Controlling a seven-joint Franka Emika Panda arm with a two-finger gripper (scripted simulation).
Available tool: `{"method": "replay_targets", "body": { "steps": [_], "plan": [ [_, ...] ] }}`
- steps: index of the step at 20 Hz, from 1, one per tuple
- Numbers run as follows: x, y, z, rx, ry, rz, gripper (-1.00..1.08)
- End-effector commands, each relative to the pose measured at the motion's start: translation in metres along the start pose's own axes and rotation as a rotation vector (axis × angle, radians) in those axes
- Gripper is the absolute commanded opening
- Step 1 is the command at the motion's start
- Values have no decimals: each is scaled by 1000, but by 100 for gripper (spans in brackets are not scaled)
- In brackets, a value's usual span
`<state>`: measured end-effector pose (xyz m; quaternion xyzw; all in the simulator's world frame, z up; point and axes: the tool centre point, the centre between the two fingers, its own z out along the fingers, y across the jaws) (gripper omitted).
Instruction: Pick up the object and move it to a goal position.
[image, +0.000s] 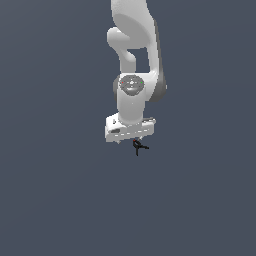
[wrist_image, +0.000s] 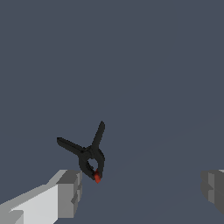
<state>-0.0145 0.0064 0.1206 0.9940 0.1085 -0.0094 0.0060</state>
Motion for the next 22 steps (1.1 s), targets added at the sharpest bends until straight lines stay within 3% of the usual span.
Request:
{"method": "replay_targets", "body": {
  "steps": [1,11,22],
  "plan": [
    [-3,-11,13,-1,3,-76,100],
    [-17,-47,50,4,18,-317,100],
    [-20,-54,59,6,20,-361,100]
  ]
}}
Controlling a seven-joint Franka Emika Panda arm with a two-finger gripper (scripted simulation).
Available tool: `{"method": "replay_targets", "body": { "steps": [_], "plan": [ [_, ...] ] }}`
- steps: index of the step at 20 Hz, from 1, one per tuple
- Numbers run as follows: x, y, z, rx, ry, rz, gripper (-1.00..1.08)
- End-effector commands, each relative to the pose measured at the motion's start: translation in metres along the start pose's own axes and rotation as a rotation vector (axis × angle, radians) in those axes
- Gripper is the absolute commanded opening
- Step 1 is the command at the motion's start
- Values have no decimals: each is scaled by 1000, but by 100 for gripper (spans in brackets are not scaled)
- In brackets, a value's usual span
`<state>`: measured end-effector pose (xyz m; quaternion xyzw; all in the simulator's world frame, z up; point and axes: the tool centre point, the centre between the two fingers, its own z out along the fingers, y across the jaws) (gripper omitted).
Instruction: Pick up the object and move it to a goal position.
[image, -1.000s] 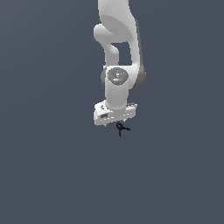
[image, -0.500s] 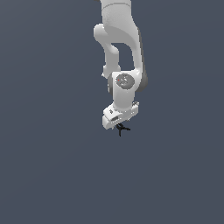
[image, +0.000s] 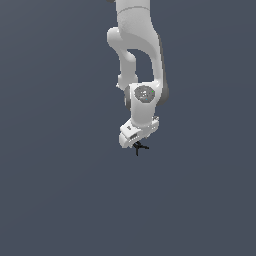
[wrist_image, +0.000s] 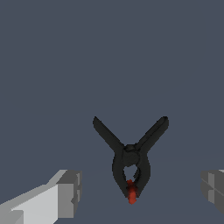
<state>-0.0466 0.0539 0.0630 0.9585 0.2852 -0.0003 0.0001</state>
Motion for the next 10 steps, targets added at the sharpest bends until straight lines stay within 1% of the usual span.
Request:
{"method": "replay_targets", "body": {
  "steps": [1,10],
  "plan": [
    [0,0,4,0,0,0,100],
    [-1,-1,43,0,0,-5,100]
  ]
}}
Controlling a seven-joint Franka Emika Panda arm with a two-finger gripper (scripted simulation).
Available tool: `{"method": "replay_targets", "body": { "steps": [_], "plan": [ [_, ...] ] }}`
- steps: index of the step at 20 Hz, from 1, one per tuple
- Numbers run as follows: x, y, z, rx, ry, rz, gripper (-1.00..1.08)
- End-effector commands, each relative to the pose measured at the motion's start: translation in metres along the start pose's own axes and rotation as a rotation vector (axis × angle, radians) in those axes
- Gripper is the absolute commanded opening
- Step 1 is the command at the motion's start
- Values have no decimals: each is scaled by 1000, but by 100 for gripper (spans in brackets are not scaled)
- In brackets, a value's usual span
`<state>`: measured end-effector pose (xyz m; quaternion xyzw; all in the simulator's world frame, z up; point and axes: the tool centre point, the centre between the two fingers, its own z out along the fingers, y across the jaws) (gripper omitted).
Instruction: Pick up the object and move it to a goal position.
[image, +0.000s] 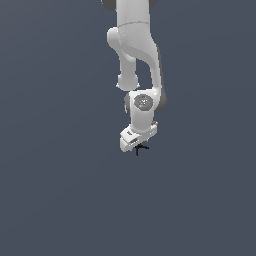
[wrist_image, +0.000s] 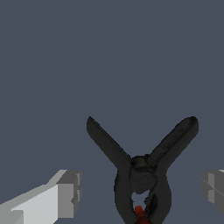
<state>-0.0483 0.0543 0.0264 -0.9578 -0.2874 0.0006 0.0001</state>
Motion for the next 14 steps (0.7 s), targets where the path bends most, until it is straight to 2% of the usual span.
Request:
{"method": "replay_targets", "body": {
  "steps": [1,5,6,14],
  "plan": [
    [0,0,9,-1,1,-1,100],
    [1,0,13,-1,1,-1,100],
    [1,0,13,-1,1,-1,-100],
    [1,0,13,-1,1,-1,-100]
  ]
}}
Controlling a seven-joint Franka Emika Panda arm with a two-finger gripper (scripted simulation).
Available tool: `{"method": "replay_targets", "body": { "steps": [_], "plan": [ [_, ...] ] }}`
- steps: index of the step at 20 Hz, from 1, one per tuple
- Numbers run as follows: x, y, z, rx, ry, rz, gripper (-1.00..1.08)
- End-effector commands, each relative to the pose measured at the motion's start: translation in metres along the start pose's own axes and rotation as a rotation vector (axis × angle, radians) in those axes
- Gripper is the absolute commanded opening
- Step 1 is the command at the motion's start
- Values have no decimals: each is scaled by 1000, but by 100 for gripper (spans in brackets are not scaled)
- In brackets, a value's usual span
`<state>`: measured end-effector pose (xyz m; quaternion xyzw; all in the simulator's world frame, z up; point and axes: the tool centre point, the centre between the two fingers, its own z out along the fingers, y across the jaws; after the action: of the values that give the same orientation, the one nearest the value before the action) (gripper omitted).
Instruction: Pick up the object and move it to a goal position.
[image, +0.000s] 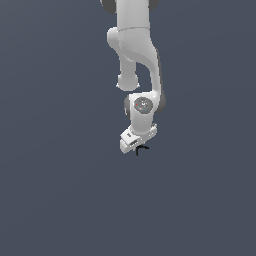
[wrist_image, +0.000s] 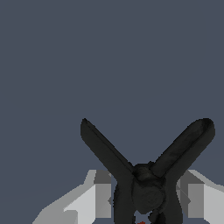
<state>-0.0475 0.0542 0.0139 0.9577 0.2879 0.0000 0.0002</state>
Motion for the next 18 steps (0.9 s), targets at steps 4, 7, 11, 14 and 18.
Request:
{"method": "replay_targets", "body": {
  "steps": [4,7,11,14,18],
  "plan": [
    [0,0,-1,0,0,0,-100],
    [-3,2,-6,0,0,0,-100],
    [-8,6,-19,0,0,0,-100],
    [-14,10,-34,0,-1,0,-100],
    [-25,18,-61,0,-1,0,-100]
  ]
}}
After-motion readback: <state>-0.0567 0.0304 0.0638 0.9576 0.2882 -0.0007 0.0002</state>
